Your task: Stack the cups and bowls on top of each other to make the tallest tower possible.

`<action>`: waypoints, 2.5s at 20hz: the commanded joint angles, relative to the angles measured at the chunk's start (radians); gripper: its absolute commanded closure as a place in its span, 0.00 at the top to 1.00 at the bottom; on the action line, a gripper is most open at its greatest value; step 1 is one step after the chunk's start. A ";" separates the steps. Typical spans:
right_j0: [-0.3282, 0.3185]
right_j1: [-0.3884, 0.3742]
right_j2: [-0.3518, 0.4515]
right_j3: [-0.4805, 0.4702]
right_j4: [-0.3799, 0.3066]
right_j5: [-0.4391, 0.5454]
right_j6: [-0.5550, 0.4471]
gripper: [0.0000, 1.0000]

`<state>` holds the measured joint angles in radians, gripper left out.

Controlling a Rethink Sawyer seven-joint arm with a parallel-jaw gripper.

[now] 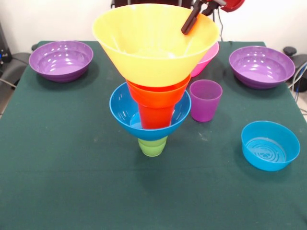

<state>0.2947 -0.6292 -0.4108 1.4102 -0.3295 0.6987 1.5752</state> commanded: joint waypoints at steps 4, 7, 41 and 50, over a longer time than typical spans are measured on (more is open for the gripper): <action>-0.033 0.037 0.136 0.013 0.026 0.015 0.073 0.00; -0.041 0.037 0.145 0.007 0.031 0.020 0.064 0.00; -0.107 0.040 0.243 -0.039 0.023 0.110 -0.004 0.00; -0.103 0.042 0.247 -0.042 0.016 0.135 -0.005 0.00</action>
<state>0.1931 -0.6624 -0.2931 1.3752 -0.3054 0.7402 1.5752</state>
